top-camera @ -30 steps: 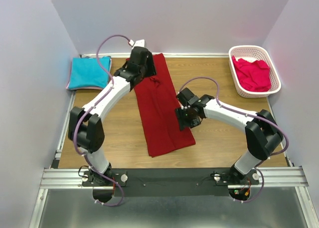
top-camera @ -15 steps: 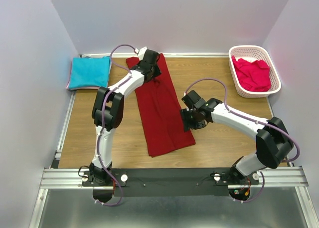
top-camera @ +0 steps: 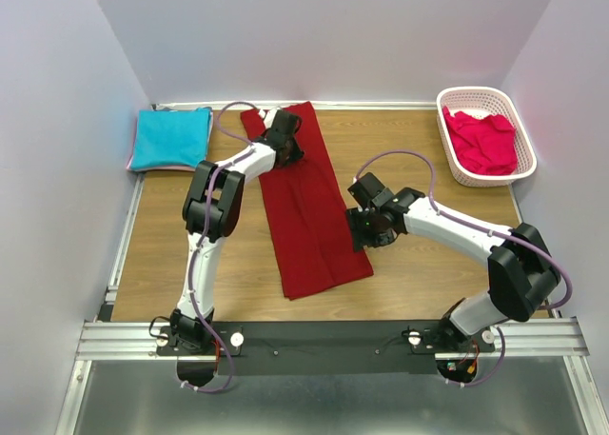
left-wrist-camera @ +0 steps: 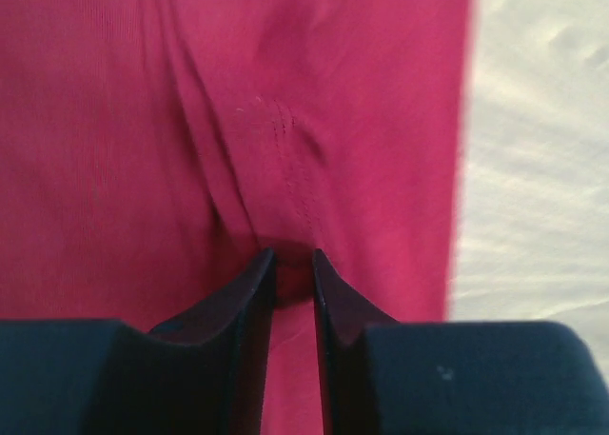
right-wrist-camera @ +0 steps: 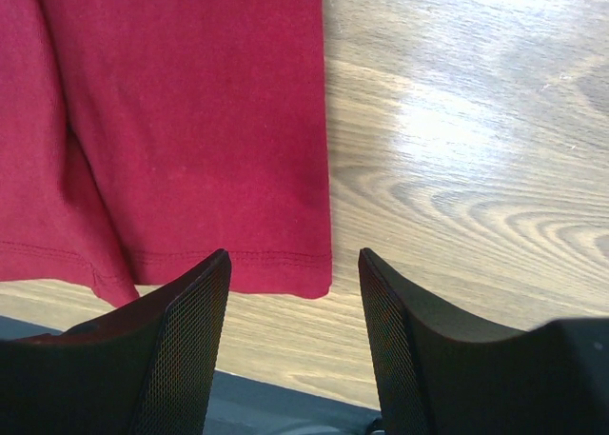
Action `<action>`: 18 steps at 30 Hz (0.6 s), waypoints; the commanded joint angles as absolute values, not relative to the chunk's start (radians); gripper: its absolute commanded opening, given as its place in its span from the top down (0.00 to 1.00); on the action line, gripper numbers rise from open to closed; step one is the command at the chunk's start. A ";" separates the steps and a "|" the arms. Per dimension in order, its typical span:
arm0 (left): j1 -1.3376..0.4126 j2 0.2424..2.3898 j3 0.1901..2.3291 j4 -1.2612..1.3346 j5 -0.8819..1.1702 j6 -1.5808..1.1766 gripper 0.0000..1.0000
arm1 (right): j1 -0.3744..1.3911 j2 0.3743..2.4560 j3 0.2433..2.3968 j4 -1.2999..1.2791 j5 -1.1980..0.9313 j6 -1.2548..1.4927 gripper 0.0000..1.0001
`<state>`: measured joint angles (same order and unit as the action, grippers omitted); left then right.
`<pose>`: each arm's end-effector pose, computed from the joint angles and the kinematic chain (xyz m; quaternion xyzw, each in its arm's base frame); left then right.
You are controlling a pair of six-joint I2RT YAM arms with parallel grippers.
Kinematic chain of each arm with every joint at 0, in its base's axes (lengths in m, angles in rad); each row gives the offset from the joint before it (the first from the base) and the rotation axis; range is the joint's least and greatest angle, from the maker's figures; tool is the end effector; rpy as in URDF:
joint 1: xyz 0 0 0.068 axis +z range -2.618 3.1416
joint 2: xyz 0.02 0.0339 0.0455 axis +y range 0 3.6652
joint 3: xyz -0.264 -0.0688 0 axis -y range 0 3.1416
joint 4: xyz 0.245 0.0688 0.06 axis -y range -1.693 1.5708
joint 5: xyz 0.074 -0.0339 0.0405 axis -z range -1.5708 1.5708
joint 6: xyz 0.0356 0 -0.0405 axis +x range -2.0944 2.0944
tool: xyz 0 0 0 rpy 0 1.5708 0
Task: Fold and stack the t-shirts
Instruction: Fold the tshirt
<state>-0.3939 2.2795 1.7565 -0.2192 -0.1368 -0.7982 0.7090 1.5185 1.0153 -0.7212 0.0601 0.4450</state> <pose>0.4770 -0.1930 0.1697 -0.2103 0.8891 -0.1737 0.3675 0.2192 0.1852 0.2085 -0.1245 0.9767 0.0692 0.1605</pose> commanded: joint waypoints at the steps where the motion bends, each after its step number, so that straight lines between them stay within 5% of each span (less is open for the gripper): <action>1: -0.396 2.255 1.678 -0.169 -0.072 -0.805 0.71 | 0.703 1.514 1.011 -0.715 0.087 0.451 0.36; 11: -0.399 2.198 1.531 -0.135 -0.031 -0.825 0.75 | 0.699 1.517 1.008 -0.715 0.110 0.448 0.36; 18: -0.399 1.981 1.526 -0.198 -0.118 -0.787 0.49 | 0.637 1.499 1.011 -0.716 0.083 0.445 0.37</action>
